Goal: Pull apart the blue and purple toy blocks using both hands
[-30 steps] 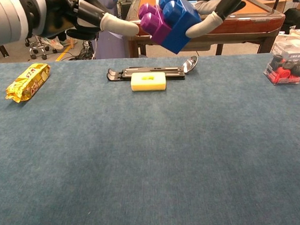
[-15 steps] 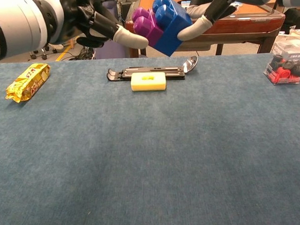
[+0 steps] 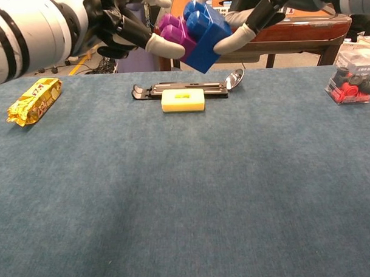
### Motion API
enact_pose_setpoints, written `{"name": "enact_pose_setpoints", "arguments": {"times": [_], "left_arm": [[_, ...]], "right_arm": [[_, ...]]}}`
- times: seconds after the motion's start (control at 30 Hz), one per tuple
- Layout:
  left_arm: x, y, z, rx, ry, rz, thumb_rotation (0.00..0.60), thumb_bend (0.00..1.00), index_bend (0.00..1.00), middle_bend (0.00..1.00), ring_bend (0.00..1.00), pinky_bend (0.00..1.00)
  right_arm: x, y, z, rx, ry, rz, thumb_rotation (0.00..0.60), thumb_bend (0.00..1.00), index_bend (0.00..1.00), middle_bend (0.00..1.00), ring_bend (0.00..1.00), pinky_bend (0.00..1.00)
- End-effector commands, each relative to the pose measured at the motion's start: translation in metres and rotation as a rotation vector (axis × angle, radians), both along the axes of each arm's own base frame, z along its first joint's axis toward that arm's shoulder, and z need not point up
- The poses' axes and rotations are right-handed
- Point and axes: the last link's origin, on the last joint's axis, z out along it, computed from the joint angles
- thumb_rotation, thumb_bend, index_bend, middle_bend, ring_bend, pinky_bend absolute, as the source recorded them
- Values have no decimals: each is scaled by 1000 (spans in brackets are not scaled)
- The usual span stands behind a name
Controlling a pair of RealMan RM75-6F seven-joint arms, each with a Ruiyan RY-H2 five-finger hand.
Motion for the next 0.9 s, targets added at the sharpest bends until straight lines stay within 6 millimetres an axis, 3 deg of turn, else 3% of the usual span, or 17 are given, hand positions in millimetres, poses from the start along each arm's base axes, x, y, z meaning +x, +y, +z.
{"name": "enact_pose_setpoints", "arguments": {"times": [0.03, 0.43, 0.9], "left_arm": [[1, 0, -1, 0, -3, 3, 600, 0, 171, 994, 990, 1000], [3, -2, -4, 8, -24, 23, 600, 0, 287, 1000, 1000, 1000], [5, -4, -6, 27, -49, 28, 600, 0, 565, 1000, 1000, 1000]], "right_arm": [[0, 0, 0, 1, -1, 1, 600, 508, 585, 1000, 1000, 1000], [2, 1, -3, 9, -7, 6, 600, 508, 585, 1000, 1000, 1000], [0, 1, -4, 13, -10, 4, 600, 508, 585, 1000, 1000, 1000]]}}
